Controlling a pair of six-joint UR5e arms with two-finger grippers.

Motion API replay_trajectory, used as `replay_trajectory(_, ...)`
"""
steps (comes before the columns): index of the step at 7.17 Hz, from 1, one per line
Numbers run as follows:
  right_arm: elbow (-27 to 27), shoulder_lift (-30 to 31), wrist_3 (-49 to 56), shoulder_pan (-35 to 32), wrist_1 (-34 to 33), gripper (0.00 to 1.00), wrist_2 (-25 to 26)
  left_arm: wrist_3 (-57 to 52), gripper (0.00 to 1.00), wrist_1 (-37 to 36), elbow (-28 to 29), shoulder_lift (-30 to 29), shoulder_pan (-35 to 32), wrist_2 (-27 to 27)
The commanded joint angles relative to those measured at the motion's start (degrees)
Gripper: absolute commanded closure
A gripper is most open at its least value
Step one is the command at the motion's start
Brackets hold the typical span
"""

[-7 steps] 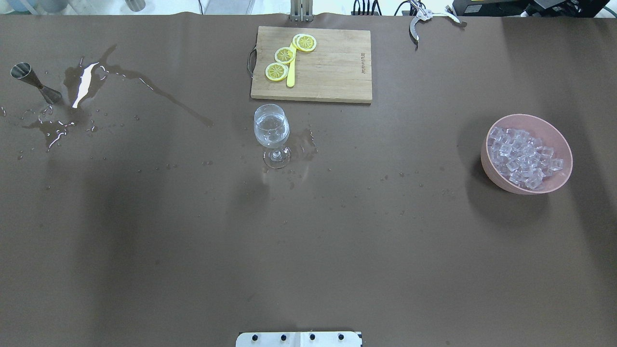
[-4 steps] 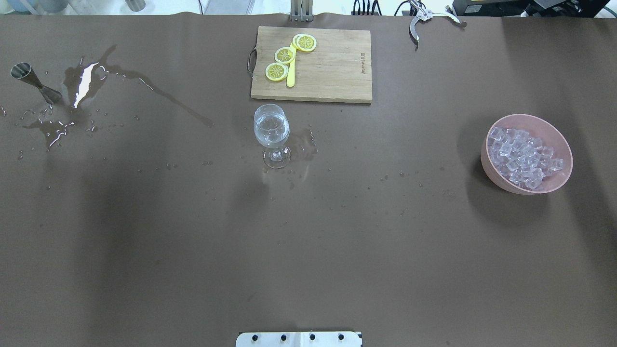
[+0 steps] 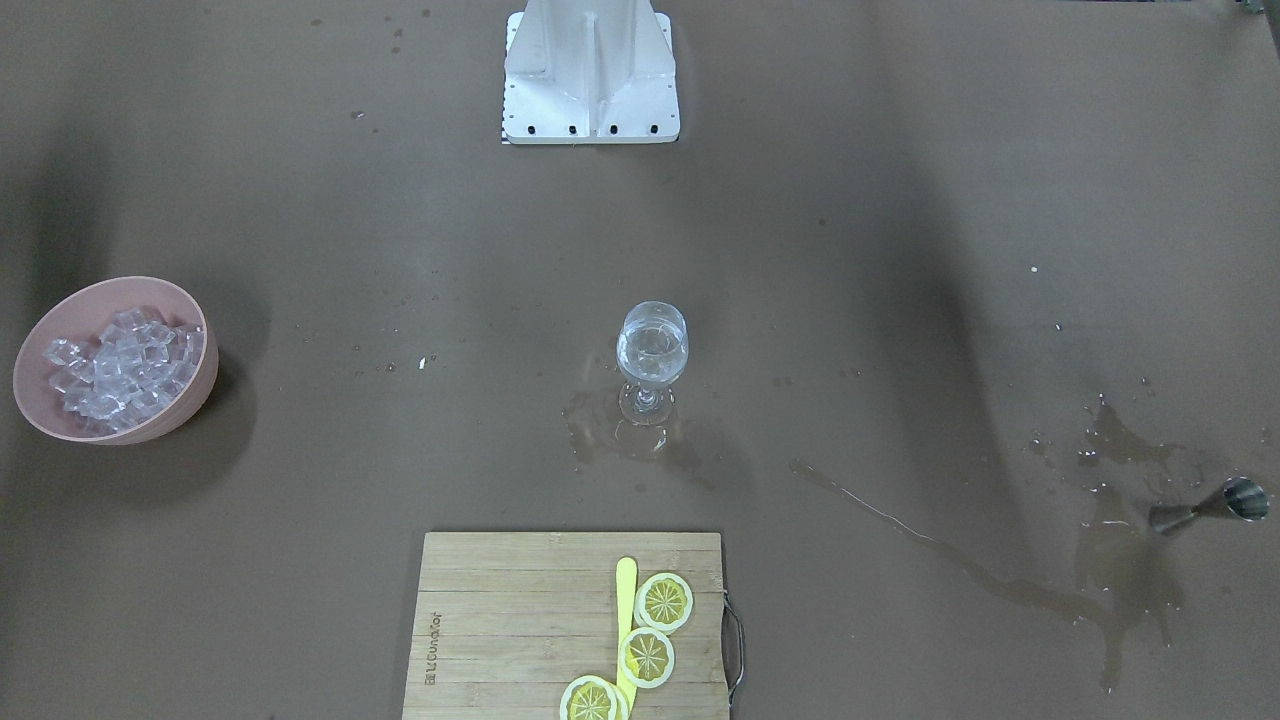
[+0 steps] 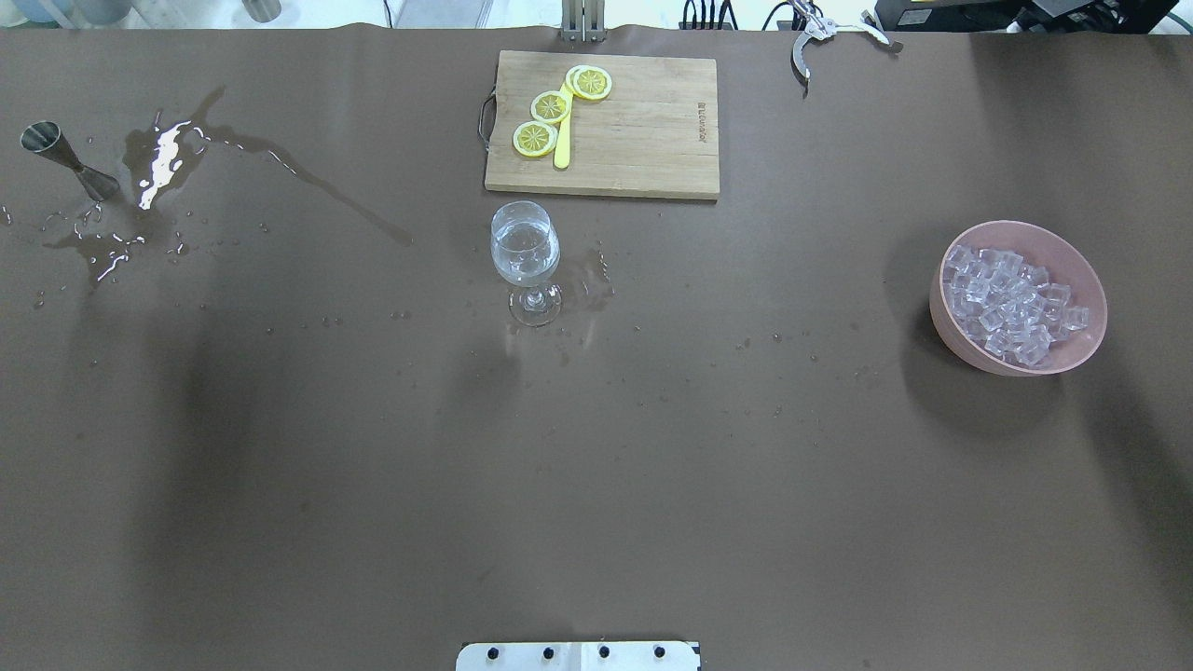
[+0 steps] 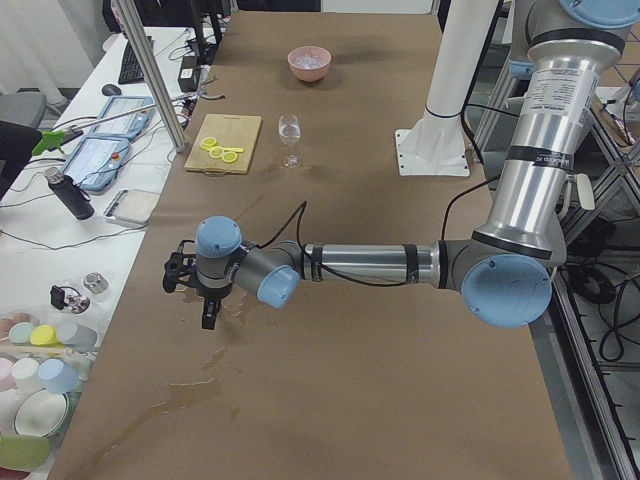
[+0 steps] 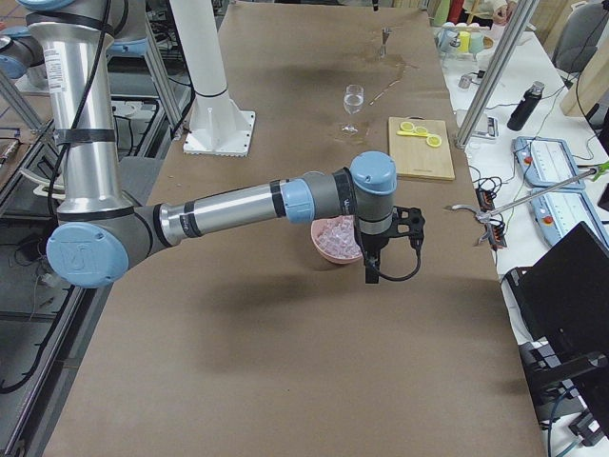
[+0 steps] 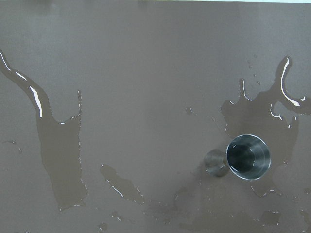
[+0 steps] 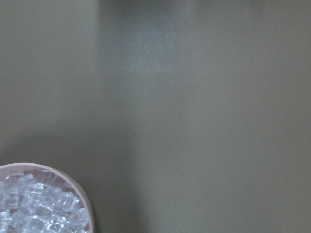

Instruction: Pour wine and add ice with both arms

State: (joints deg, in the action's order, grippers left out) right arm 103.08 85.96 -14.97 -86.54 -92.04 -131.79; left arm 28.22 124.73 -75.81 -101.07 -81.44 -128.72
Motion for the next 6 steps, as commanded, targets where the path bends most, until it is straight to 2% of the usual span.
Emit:
replay_trajectory(1,4.2,-0.1,-6.3,4.5,-0.2,0.0,0.0,8.4,0.02,8.7,0.1,1.4,5.3,5.3)
replay_trajectory(3,5.3,-1.4,-15.0,9.7,0.3,0.0,0.7,14.6,0.02,14.5,1.1,1.3,11.1,12.5)
replay_trajectory(4,5.0,-2.7,-23.2,12.7,0.3,0.0,0.7,16.4,0.02,17.1,1.7,1.3,13.2,16.3)
replay_trajectory(6,4.5,-3.1,-34.6,16.2,0.4,0.0,2.5,17.1,0.02,22.2,3.7,1.3,13.9,21.0)
